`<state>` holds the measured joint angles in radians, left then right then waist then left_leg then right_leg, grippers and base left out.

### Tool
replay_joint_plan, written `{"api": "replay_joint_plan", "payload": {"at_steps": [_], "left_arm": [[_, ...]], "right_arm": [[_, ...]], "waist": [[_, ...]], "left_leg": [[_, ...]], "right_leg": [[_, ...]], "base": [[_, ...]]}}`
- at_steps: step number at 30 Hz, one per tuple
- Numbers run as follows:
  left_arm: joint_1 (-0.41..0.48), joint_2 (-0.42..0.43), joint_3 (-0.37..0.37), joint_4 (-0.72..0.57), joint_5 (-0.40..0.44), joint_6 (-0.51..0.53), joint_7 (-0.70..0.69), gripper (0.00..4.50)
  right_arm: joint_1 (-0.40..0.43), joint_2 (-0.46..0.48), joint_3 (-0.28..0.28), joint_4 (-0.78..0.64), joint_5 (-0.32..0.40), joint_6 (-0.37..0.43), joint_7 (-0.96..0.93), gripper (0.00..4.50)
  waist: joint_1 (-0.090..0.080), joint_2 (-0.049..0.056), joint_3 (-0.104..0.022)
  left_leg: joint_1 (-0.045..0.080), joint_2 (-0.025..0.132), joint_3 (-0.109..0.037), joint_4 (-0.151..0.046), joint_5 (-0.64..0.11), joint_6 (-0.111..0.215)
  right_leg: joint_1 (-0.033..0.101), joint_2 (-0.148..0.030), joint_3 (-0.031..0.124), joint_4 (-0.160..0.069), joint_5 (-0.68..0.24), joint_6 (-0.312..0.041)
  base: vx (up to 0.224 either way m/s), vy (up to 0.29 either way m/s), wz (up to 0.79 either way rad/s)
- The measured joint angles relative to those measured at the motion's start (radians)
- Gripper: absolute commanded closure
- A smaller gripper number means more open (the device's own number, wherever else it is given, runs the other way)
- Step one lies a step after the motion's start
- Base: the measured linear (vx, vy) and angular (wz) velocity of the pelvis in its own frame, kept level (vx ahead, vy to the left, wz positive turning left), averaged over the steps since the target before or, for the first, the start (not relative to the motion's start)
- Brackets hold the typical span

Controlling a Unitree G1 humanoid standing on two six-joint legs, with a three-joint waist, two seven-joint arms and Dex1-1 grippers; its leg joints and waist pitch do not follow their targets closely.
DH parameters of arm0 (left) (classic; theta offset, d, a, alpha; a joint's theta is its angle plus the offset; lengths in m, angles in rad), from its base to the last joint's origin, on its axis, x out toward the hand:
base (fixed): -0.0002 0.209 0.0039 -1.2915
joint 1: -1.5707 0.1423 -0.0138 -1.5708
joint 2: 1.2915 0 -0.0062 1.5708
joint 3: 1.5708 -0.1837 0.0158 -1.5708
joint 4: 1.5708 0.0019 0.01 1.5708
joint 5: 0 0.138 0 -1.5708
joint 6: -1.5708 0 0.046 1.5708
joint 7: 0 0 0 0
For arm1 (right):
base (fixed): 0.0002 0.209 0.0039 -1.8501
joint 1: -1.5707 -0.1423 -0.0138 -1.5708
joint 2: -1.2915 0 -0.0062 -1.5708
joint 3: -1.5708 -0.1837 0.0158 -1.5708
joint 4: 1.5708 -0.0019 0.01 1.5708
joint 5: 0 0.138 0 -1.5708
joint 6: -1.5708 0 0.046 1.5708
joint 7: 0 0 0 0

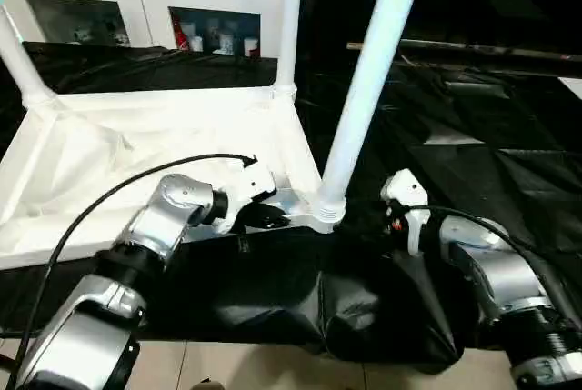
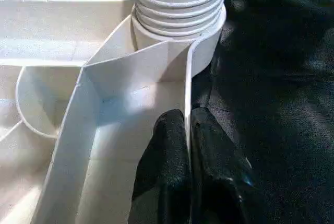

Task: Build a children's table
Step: Rotate leg to tighten

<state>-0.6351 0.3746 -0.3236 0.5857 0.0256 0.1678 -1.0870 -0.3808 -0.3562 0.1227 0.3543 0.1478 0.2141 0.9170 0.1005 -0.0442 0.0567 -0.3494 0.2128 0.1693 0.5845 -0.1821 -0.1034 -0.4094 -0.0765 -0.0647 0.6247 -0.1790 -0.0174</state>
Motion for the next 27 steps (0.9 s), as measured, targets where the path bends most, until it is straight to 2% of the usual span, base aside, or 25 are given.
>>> {"api": "replay_joint_plan", "payload": {"at_steps": [5, 12, 13, 16, 17, 25, 27], "left_arm": [[0.054, 0.014, -0.005, -0.096, 0.013, 0.002, 0.005, 4.50], [0.085, 0.015, -0.009, -0.152, 0.013, 0.032, 0.011, 4.50], [0.088, 0.015, -0.009, -0.160, 0.013, 0.037, 0.011, 4.50], [0.089, 0.014, -0.009, -0.166, 0.013, 0.047, 0.011, 4.50], [0.089, 0.014, -0.009, -0.168, 0.013, 0.051, 0.010, 4.50], [0.087, 0.013, -0.004, -0.170, 0.008, 0.070, 0.002, 4.50], [0.086, 0.013, -0.003, -0.169, 0.008, 0.074, 0.000, 4.50]], "right_arm": [[-0.008, 0.015, 0.002, 0.004, 0.014, 0.000, 0.008, 0.19], [-0.053, 0.032, 0.007, 0.052, 0.013, -0.009, 0.021, 0.19], [-0.055, 0.033, 0.007, 0.054, 0.013, -0.011, 0.021, 0.35], [-0.062, 0.041, 0.007, 0.081, 0.013, -0.021, 0.021, 0.35], [-0.064, 0.043, 0.008, 0.089, 0.012, -0.024, 0.021, 0.64], [-0.090, 0.047, 0.019, 0.107, 0.011, -0.030, 0.039, 1.21], [-0.094, 0.050, 0.019, 0.123, 0.013, -0.037, 0.051, 1.50]], "waist": [[-0.001, 0.001, 0.000], [-0.001, 0.001, 0.000], [-0.001, 0.001, 0.000], [-0.001, 0.001, 0.000], [0.000, 0.001, 0.000], [-0.002, 0.001, 0.000], [-0.002, 0.001, 0.000]], "left_leg": [[-0.001, 0.000, 0.000, 0.000, -0.001, 0.002], [0.000, 0.000, 0.001, 0.001, -0.001, 0.002], [0.000, 0.000, 0.001, 0.000, -0.001, 0.002], [-0.001, 0.000, 0.001, 0.000, -0.001, 0.002], [-0.001, 0.000, 0.001, 0.000, -0.001, 0.002], [-0.001, 0.000, 0.001, 0.000, -0.001, 0.002], [-0.001, 0.000, 0.001, 0.000, -0.001, 0.002]], "right_leg": [[0.000, 0.000, 0.000, -0.003, 0.000, 0.000], [0.001, 0.000, 0.000, -0.002, 0.000, 0.000], [0.001, 0.000, 0.000, -0.002, 0.000, 0.000], [0.000, 0.000, 0.000, -0.002, 0.000, 0.000], [0.000, 0.000, 0.000, -0.003, 0.000, 0.000], [0.000, 0.000, 0.000, -0.003, 0.000, 0.000], [0.000, 0.000, 0.000, -0.003, 0.000, 0.000]], "base": [[0.000, 0.000, 0.00], [0.000, 0.000, 0.00], [0.000, 0.000, 0.00], [0.000, 0.000, 0.00], [0.000, 0.000, 0.00], [0.000, 0.000, 0.00], [0.000, 0.000, 0.00]]}}
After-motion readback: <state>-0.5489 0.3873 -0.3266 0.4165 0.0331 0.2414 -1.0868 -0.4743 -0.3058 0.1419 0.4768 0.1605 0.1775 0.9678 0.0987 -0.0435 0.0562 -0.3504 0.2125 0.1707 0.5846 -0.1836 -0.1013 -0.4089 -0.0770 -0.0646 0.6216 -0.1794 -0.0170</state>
